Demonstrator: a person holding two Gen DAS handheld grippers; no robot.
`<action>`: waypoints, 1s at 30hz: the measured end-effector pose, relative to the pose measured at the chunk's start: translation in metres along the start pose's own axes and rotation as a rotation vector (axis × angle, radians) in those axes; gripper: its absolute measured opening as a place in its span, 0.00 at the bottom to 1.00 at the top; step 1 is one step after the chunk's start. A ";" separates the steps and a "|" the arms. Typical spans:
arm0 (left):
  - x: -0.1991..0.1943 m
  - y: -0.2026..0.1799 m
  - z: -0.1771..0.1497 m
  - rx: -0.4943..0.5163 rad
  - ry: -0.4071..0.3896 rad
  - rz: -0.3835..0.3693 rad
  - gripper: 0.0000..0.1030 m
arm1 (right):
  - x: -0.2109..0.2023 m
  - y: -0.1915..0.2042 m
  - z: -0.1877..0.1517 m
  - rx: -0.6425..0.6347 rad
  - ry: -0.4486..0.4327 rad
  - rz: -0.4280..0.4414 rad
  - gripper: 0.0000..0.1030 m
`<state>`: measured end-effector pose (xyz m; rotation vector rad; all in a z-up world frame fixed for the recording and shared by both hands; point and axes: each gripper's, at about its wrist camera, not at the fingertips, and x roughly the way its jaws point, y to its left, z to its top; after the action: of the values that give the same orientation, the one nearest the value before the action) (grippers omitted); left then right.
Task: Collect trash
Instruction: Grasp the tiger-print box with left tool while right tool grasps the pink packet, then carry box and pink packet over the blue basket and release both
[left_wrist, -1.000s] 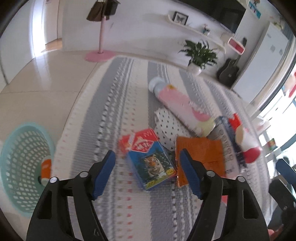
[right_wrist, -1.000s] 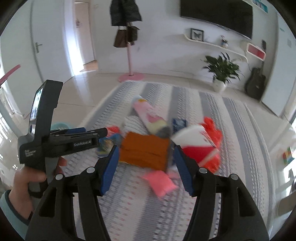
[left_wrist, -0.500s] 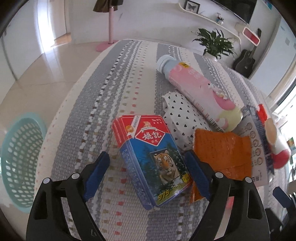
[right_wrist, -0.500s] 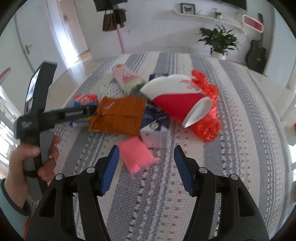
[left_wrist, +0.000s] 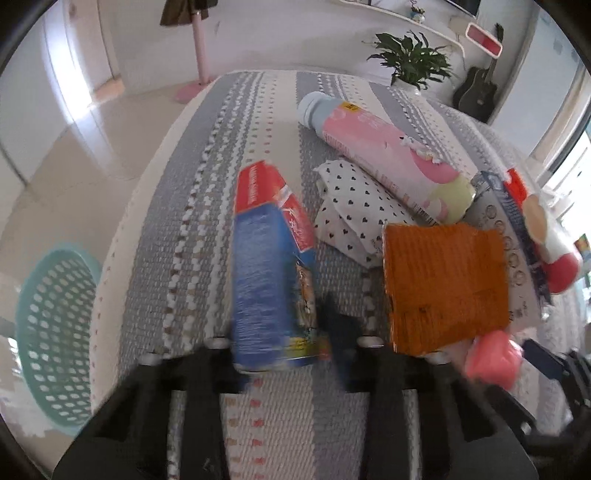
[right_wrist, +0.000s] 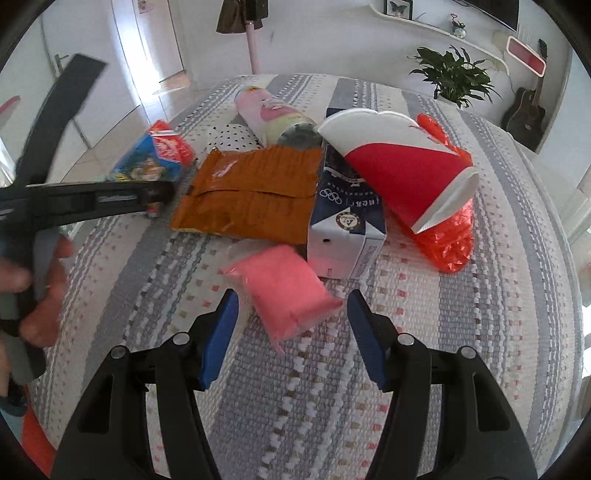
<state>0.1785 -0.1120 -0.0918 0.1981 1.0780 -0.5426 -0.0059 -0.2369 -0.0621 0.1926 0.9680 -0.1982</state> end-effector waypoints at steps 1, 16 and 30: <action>-0.001 0.006 -0.001 -0.024 0.009 -0.038 0.16 | 0.002 0.000 0.001 0.000 -0.003 -0.003 0.56; -0.032 0.029 -0.018 0.020 -0.048 -0.121 0.16 | 0.002 0.018 -0.001 -0.049 -0.012 0.061 0.39; -0.098 0.074 -0.026 -0.021 -0.214 -0.126 0.16 | -0.047 0.057 0.007 -0.072 -0.126 0.267 0.38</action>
<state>0.1604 -0.0067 -0.0260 0.0518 0.8909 -0.6501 -0.0118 -0.1803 -0.0145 0.2383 0.8130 0.0689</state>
